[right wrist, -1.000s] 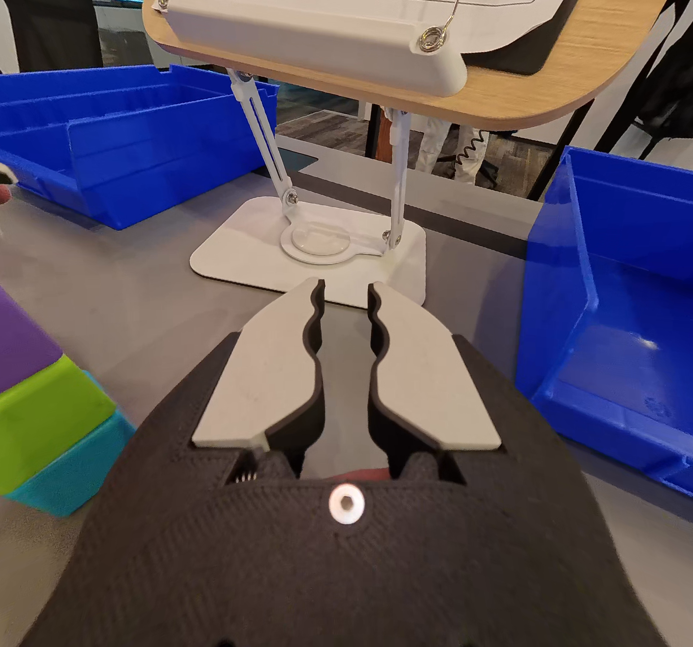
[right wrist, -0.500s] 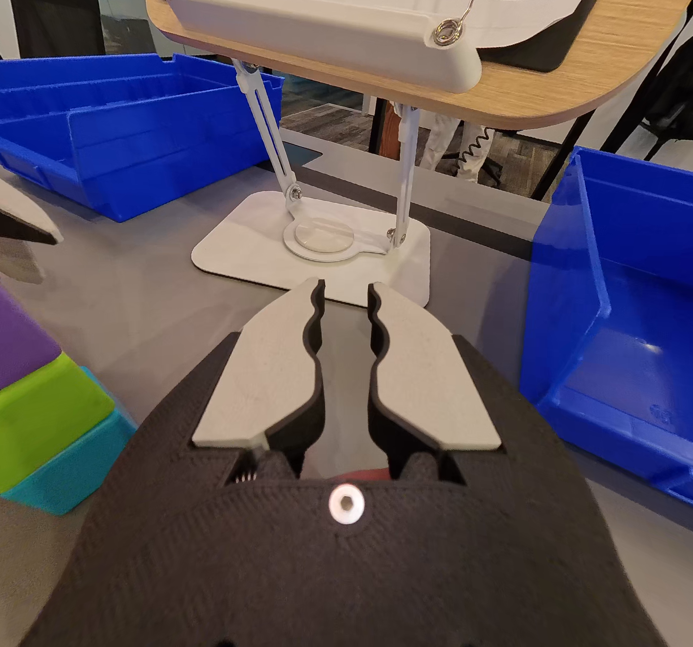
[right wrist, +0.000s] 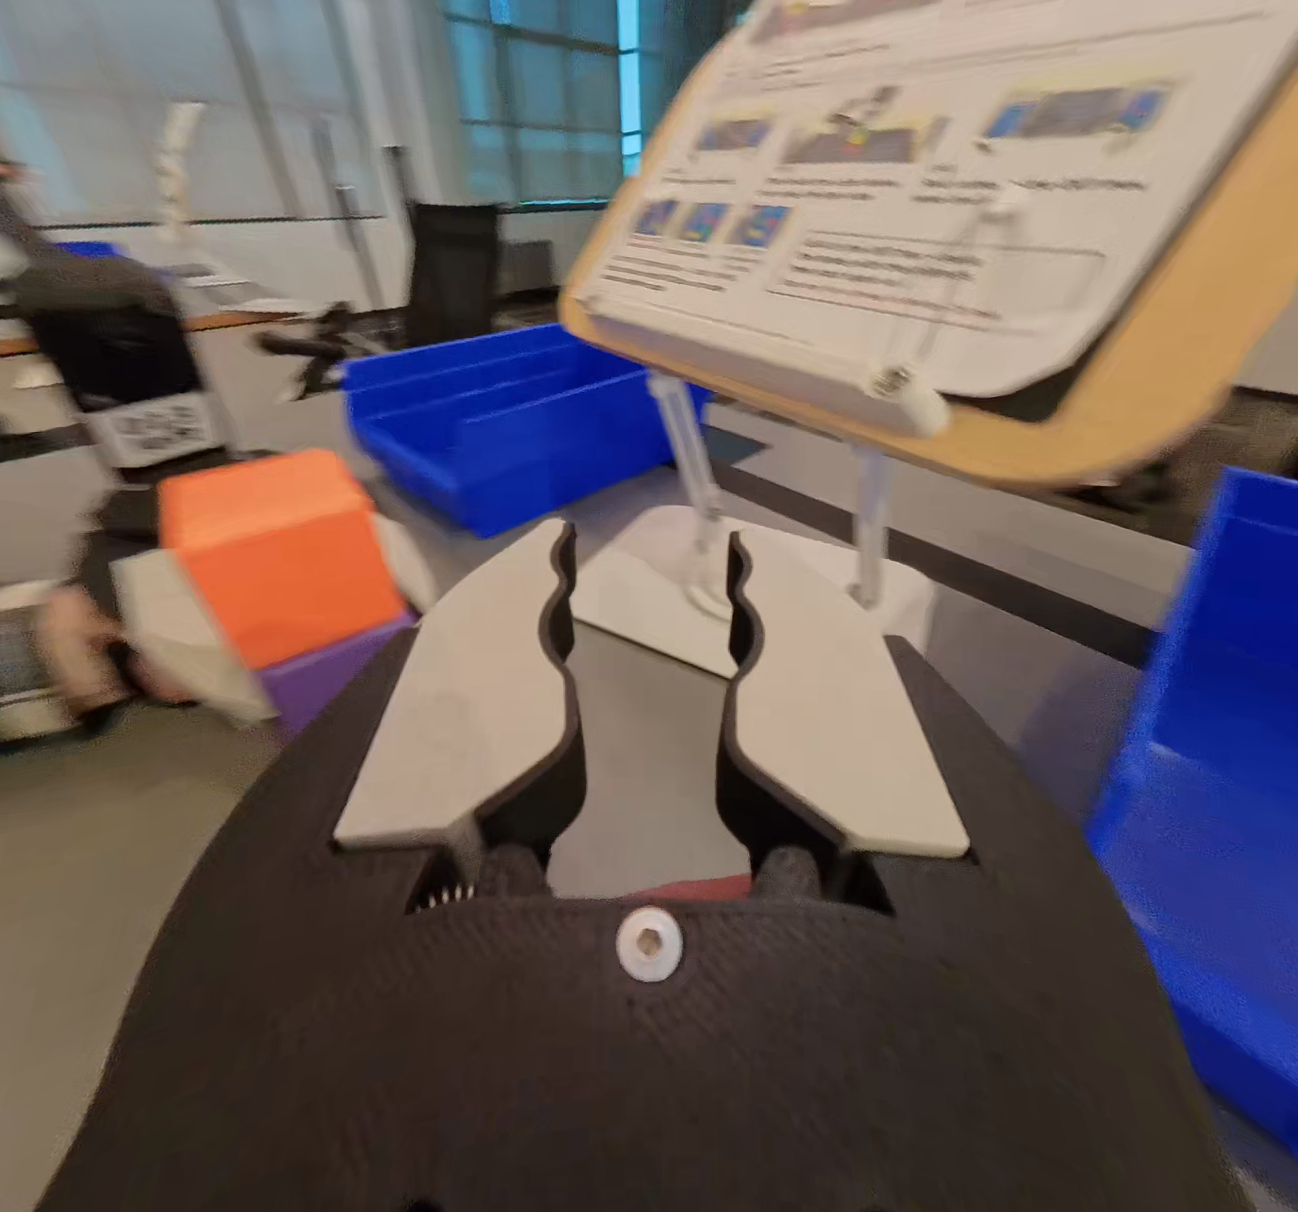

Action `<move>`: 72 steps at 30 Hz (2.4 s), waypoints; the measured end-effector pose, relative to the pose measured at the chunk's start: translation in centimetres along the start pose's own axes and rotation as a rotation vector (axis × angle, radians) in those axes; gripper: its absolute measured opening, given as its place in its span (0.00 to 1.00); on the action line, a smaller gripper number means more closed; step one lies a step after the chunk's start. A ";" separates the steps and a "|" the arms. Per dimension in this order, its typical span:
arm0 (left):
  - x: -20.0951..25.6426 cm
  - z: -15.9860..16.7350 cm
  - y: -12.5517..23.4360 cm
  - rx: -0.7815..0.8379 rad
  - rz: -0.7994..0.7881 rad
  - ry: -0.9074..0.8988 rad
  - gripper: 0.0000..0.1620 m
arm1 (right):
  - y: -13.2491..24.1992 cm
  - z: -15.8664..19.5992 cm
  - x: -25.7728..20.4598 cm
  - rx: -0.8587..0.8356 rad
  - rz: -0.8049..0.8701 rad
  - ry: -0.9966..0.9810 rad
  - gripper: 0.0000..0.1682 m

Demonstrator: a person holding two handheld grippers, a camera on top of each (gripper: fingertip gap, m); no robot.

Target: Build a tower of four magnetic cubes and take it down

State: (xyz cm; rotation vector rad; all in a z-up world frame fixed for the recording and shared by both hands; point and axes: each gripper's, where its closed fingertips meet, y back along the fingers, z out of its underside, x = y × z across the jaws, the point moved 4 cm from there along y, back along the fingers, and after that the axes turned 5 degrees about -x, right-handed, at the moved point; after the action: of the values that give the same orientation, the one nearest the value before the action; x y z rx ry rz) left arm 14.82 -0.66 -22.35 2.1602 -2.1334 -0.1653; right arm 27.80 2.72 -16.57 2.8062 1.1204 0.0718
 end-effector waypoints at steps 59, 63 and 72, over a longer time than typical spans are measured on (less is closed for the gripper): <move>-0.1 0.0 0.1 -0.028 -0.003 0.000 0.30 | -6.0 4.3 30.0 -1.050 0.383 -0.088 0.30; -0.1 0.0 0.1 -0.027 -0.001 0.003 0.30 | -7.8 7.2 31.2 -1.090 0.368 -0.113 0.30; -0.1 0.0 0.1 -0.024 0.004 0.007 0.30 | -9.7 10.1 31.6 -1.162 0.330 -0.090 0.30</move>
State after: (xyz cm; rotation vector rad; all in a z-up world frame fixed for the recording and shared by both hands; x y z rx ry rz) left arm 14.75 -0.56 -22.34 2.1403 -2.1202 -0.1817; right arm 44.92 30.52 -27.86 1.8513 0.3412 0.4507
